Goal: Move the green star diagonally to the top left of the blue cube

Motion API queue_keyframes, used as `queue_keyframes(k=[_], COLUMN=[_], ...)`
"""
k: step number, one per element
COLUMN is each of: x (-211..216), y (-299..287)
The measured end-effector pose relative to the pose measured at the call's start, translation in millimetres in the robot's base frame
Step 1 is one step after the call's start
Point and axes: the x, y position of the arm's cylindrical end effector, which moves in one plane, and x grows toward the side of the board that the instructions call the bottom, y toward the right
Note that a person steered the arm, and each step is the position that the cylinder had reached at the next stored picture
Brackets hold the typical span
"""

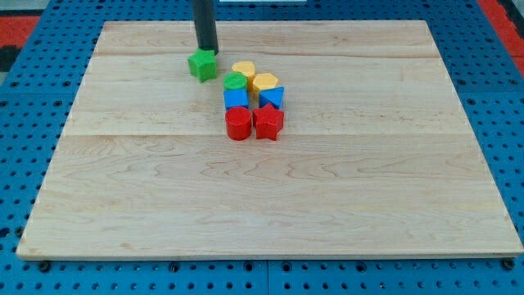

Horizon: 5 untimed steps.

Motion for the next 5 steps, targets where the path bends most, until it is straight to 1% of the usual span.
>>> queue_keyframes(k=[1, 2, 3, 4, 5], x=[5, 10, 9, 52, 38], y=[0, -33, -54, -46, -52])
